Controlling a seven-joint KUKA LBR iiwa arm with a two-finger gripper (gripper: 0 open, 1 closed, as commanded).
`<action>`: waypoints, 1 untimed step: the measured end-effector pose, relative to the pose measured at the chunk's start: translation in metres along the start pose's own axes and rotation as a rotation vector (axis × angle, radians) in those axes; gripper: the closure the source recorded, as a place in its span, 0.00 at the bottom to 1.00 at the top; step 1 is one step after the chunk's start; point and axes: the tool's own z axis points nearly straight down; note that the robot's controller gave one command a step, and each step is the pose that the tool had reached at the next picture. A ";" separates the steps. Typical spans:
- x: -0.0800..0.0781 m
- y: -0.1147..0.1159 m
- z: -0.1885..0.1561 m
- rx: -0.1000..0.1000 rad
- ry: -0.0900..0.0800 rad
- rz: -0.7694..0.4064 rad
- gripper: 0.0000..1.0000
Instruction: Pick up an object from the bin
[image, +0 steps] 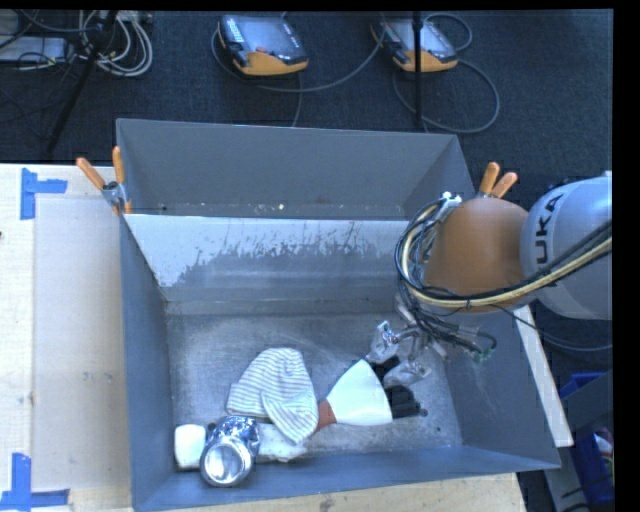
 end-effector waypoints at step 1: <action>-0.025 0.043 -0.123 0.000 -0.011 -0.101 1.00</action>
Offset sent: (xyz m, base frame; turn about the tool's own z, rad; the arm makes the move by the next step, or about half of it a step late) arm 0.0000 0.0000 0.0000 0.0000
